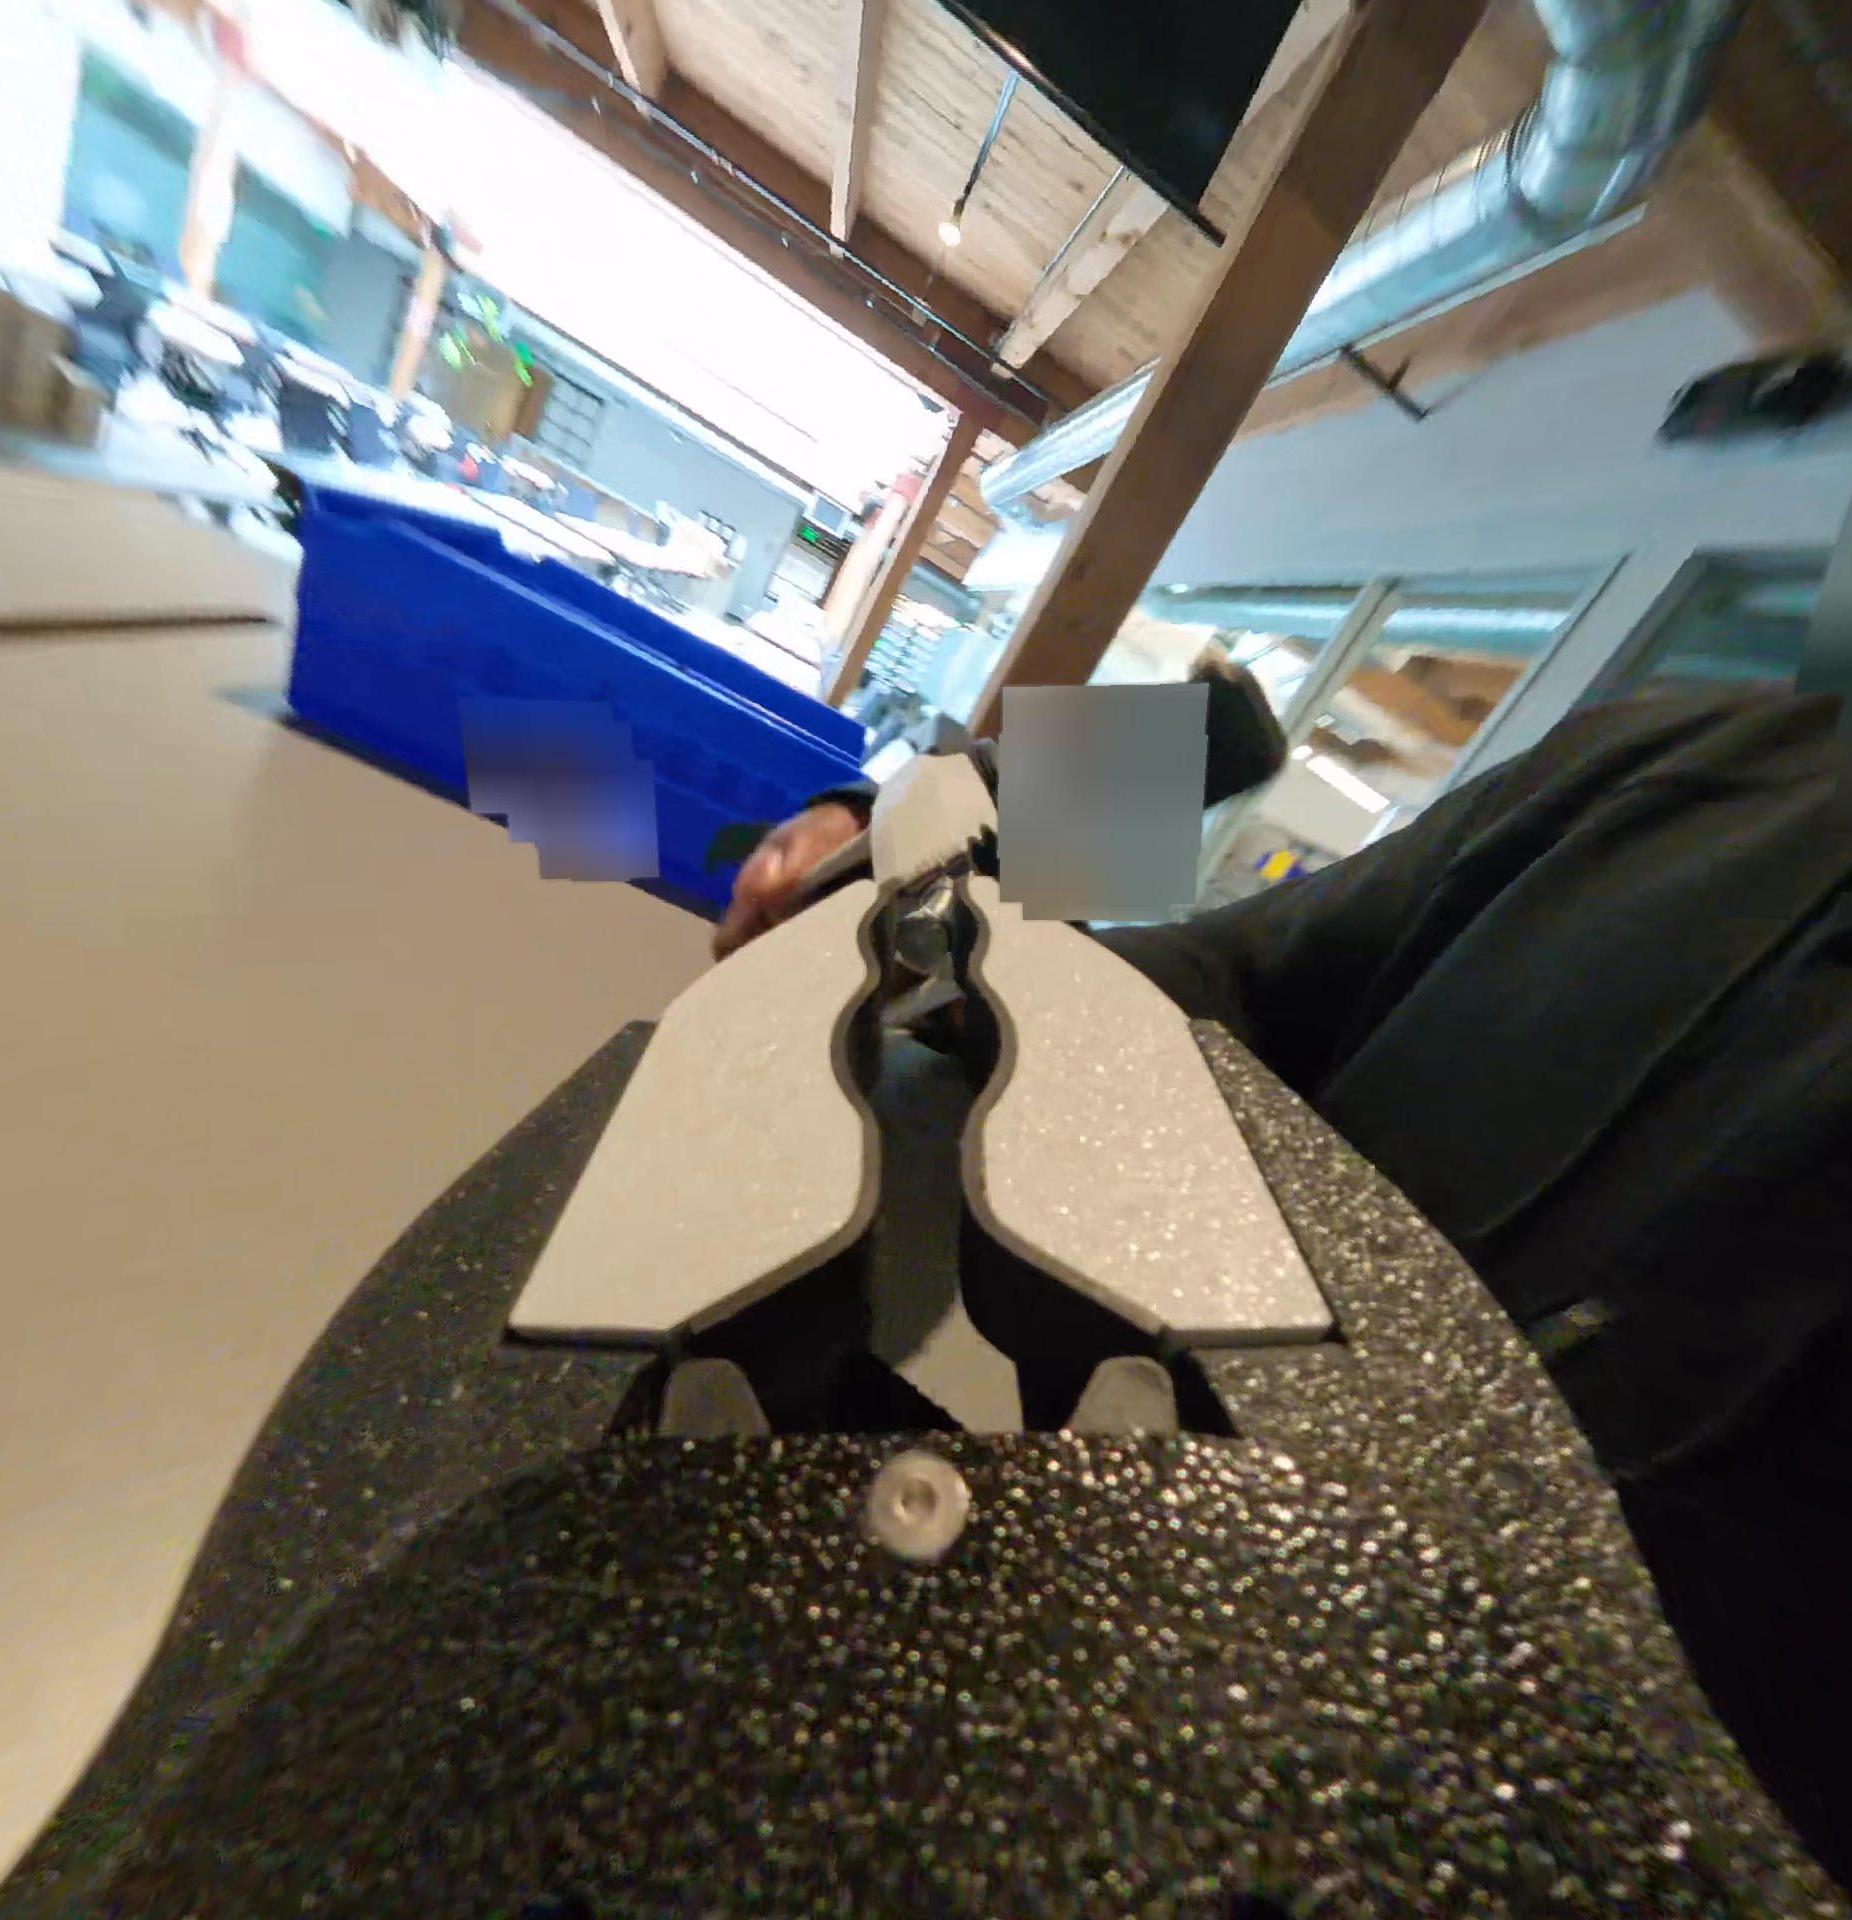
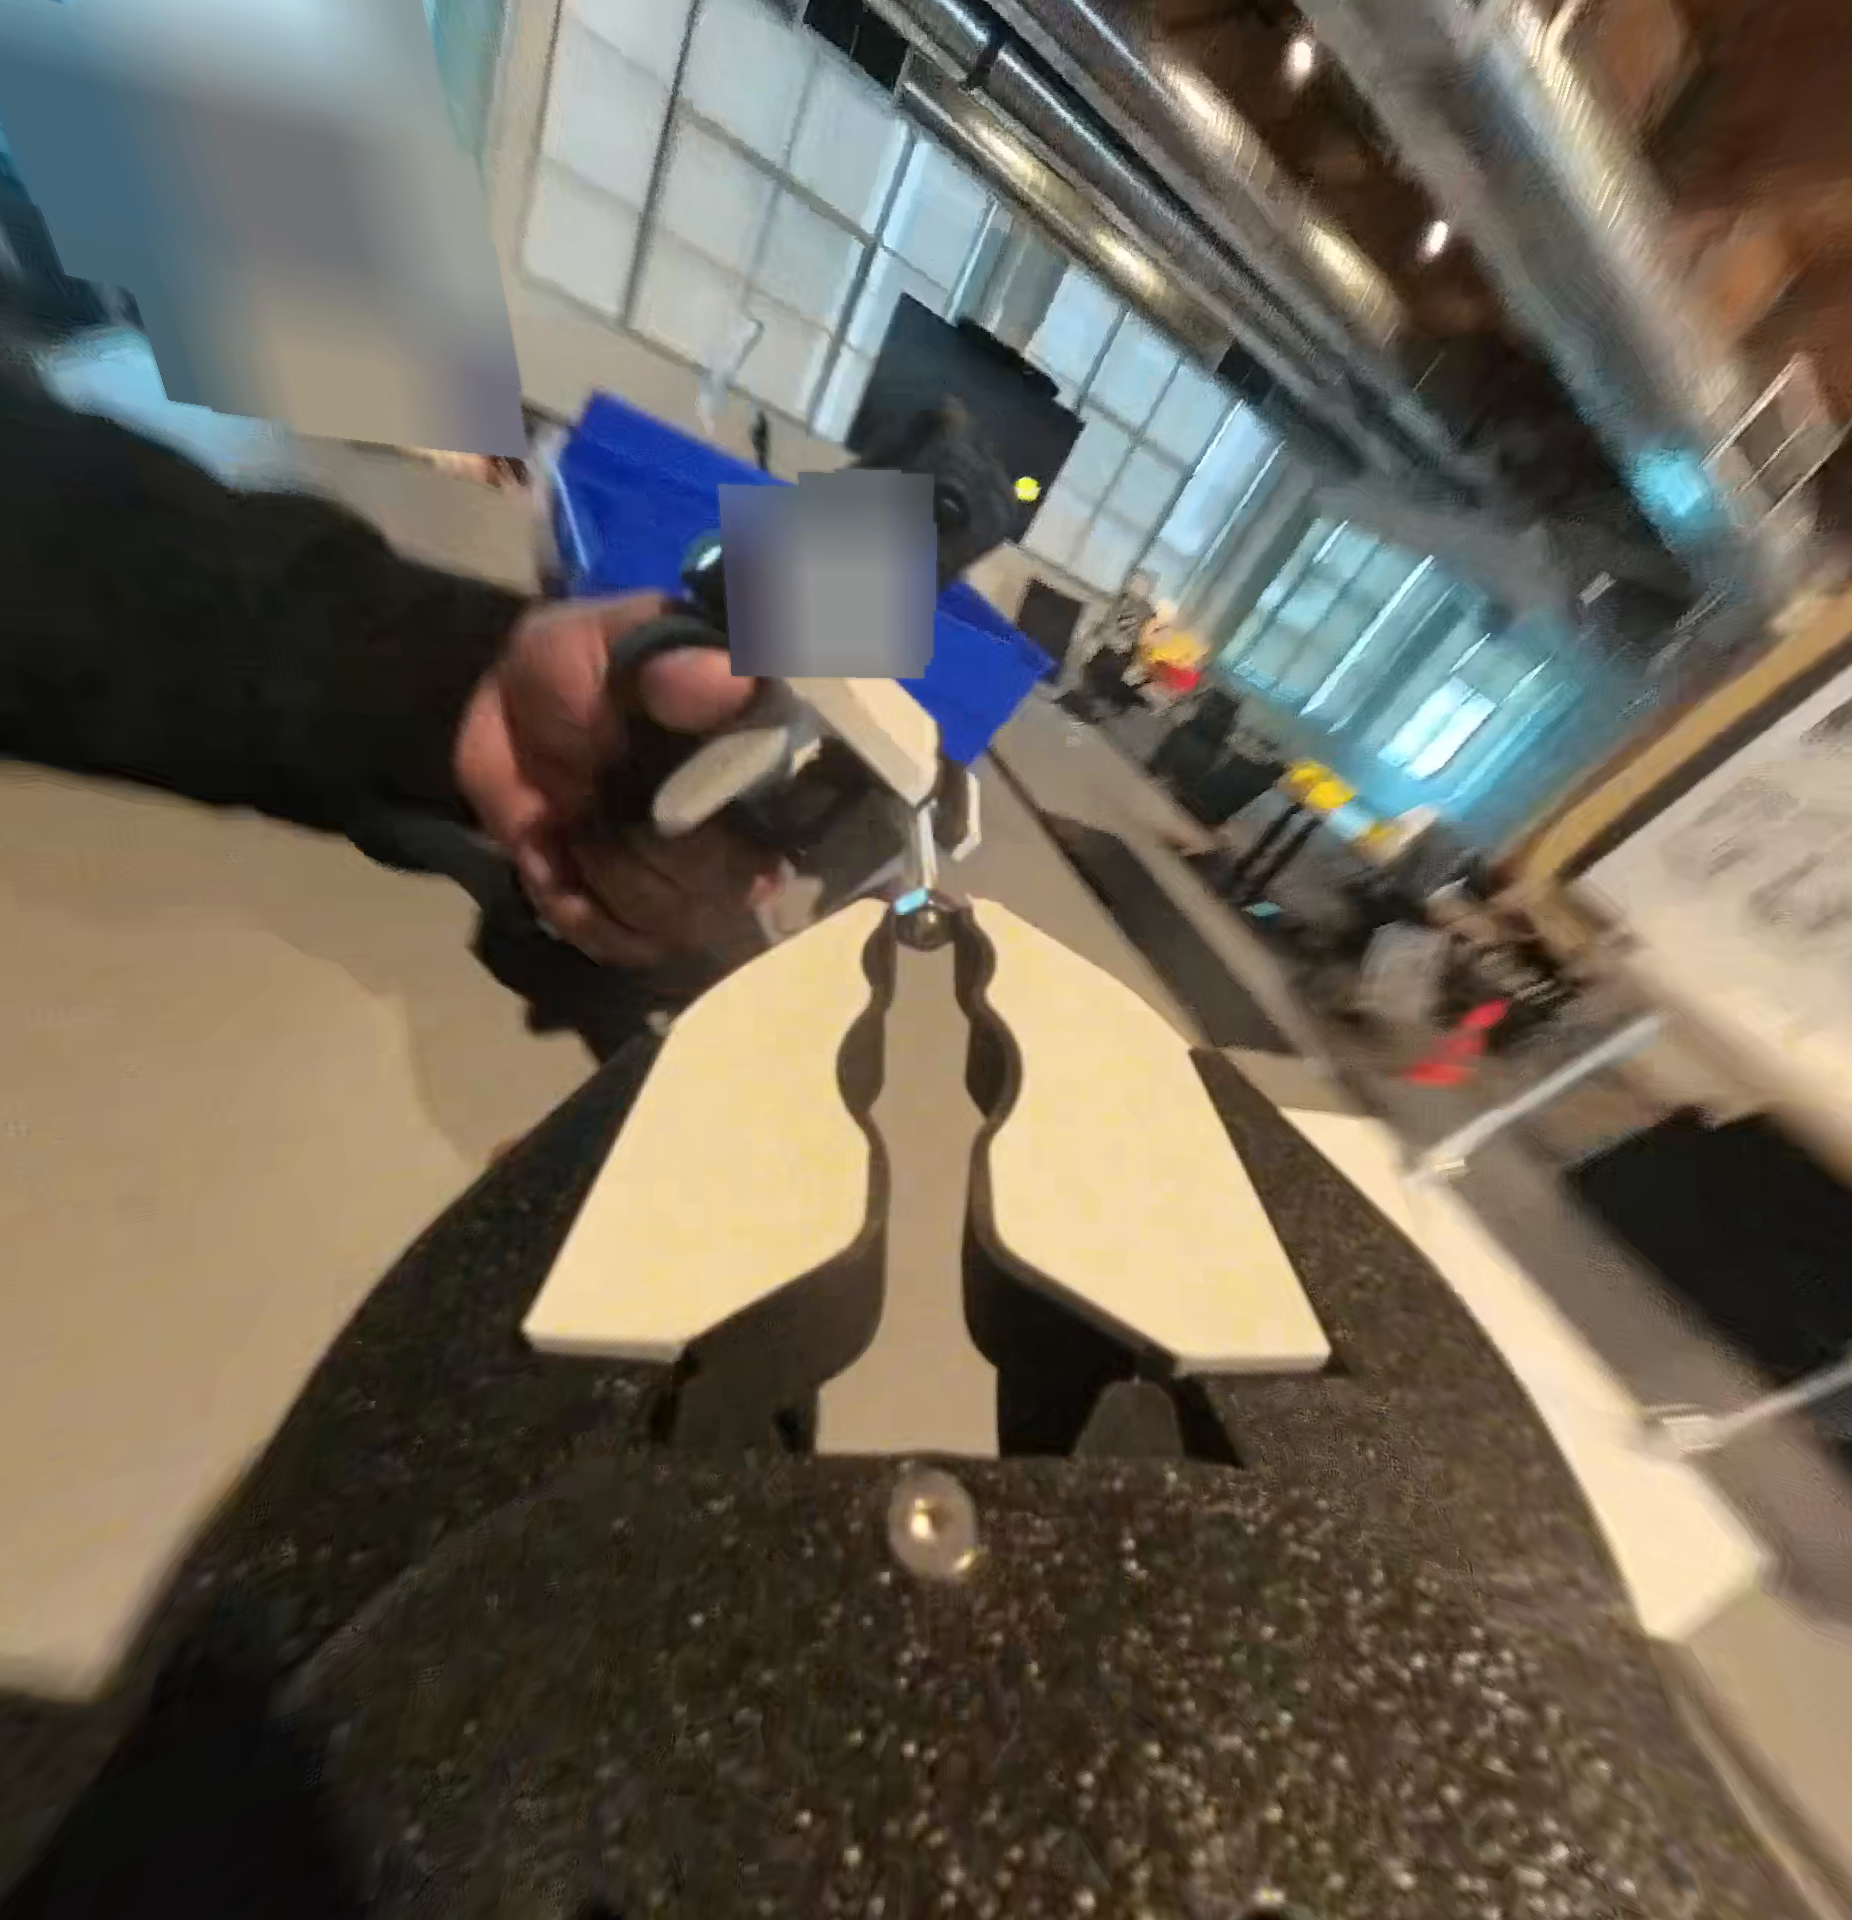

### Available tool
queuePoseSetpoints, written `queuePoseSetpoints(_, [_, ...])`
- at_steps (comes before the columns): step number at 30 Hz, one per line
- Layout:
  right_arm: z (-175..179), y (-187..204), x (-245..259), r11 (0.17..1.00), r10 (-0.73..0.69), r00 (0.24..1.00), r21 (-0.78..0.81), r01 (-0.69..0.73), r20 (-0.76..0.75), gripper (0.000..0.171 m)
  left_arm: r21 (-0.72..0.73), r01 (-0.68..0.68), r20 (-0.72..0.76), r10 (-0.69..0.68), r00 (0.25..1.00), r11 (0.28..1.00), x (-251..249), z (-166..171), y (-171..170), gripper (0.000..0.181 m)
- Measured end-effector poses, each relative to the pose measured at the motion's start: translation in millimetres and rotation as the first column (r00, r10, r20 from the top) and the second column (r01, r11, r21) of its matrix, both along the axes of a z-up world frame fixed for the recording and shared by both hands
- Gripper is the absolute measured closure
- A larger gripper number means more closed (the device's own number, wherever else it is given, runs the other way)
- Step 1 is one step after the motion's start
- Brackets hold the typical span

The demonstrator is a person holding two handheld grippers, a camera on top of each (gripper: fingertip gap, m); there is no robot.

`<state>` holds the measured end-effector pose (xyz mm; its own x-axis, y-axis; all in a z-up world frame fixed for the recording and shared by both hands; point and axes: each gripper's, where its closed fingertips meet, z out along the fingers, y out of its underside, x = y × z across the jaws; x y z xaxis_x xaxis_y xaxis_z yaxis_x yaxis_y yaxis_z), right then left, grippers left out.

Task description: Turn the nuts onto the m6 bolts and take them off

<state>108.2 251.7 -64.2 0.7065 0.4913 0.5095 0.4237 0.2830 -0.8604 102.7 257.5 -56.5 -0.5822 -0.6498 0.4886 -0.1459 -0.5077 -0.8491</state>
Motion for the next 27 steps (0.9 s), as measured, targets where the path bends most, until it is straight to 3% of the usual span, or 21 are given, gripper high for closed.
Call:
queuePoseSetpoints(2, [-5.0, -0.4, 3.5, 0.983, -0.097, 0.967, 0.176, 0.056, 0.236, 0.161, -0.073, 0.036, -0.058, -0.040, 0.997, 0.997, 2.2, -7.8, -0.8, 0.172])
queuePoseSetpoints(4, [-9.9, -0.1, 6.5, 0.960, -0.168, 0.915, 0.270, 0.068, 0.367, 0.161, -0.101, 0.037, -0.082, -0.045, 0.996, 0.994, 4.4, -11.0, -0.1, 0.172])
queuePoseSetpoints(5, [-10.2, -0.2, 6.8, 0.965, -0.157, 0.924, 0.255, 0.067, 0.349, 0.159, -0.104, 0.032, -0.064, -0.039, 0.997, 0.994, 3.8, -8.1, 0.9, 0.171])
queuePoseSetpoints(8, [-7.7, 1.1, 4.3, 0.998, -0.035, 0.993, 0.051, 0.030, 0.111, 0.120, -0.076, -0.027, 0.018, 0.028, 0.999, 0.997, 1.2, 2.9, 8.9, 0.172])
queuePoseSetpoints(10, [-2.3, 2.5, 5.1, 0.998, 0.001, 0.998, -0.063, -0.005, -0.062, 0.113, -0.019, -0.075, 0.068, 0.076, 0.995, 0.997, -1.3, 8.2, 13.2, 0.172])
queuePoseSetpoints(14, [6.2, 2.6, 3.4, 0.970, 0.042, 0.945, -0.212, -0.115, -0.324, 0.116, 0.136, -0.153, 0.133, 0.135, 0.982, 0.979, -3.2, 10.4, 12.4, 0.172])
queuePoseSetpoints(18, [9.6, 0.9, 0.1, 0.929, 0.064, 0.879, -0.294, -0.226, -0.473, 0.126, 0.225, -0.167, 0.173, 0.129, 0.976, 0.960, -2.9, 10.8, 2.9, 0.172])
queuePoseSetpoints(21, [8.3, -1.9, -3.4, 0.913, 0.085, 0.869, -0.312, -0.265, -0.488, 0.135, 0.256, -0.157, 0.186, 0.111, 0.976, 0.954, -3.2, 10.7, -3.0, 0.172])
queuePoseSetpoints(23, [8.5, -4.7, -5.8, 0.915, 0.103, 0.880, -0.303, -0.267, -0.463, 0.156, 0.273, -0.155, 0.194, 0.104, 0.975, 0.949, -3.9, 10.4, -5.1, 0.172])
queuePoseSetpoints(27, [4.1, -5.3, -6.3, 0.935, 0.102, 0.931, -0.287, -0.210, -0.349, 0.160, 0.304, -0.153, 0.186, 0.099, 0.978, 0.940, -3.9, 7.1, -6.3, 0.172])
